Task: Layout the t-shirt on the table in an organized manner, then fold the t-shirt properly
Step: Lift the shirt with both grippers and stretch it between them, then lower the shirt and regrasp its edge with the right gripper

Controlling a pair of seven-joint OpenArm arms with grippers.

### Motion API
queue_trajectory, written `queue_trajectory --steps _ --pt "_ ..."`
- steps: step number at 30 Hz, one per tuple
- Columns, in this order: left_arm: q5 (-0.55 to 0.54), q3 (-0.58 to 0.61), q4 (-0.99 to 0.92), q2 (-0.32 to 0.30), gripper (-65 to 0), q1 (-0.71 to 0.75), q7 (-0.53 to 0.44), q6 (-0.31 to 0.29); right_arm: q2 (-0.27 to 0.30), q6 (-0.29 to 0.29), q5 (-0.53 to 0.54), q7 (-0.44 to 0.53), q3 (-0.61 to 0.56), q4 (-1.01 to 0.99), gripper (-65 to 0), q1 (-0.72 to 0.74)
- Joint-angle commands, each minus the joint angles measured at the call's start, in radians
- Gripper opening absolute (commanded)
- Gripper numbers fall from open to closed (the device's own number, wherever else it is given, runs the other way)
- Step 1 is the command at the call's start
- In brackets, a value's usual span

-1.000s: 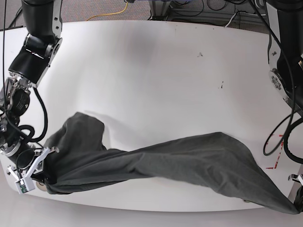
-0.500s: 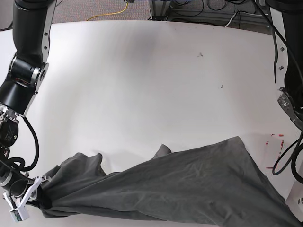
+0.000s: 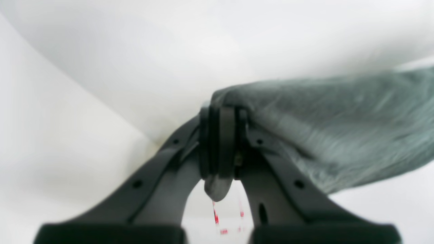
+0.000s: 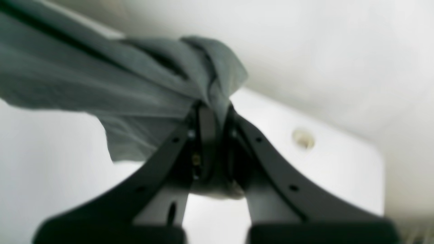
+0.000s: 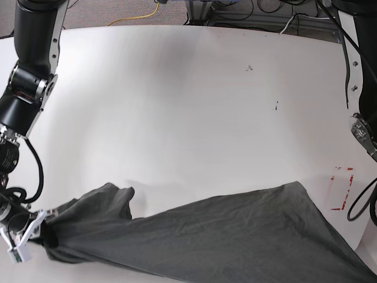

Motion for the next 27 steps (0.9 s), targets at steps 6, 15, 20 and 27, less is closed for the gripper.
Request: queue_trajectory --steps 6,15,20,27 --pt "-0.093 -0.054 0.075 -0.070 -63.6 0.151 -0.018 -0.001 0.013 -0.002 0.006 0.017 0.044 0.145 -65.0 -0.207" --pt "-0.192 -0.156 0.249 -0.092 -63.6 0.566 -0.018 -0.001 -0.053 -0.002 0.103 0.029 0.088 0.294 -65.0 -0.579" --pt "-0.226 -0.233 0.312 -0.092 -63.6 0.790 -0.018 -0.001 -0.123 -0.002 0.100 0.031 0.133 0.322 -65.0 -0.712" --pt "-0.281 -0.333 0.321 -0.090 -63.6 1.060 -0.018 -0.001 -0.157 -0.002 0.100 0.032 0.139 0.335 -65.0 -0.835"
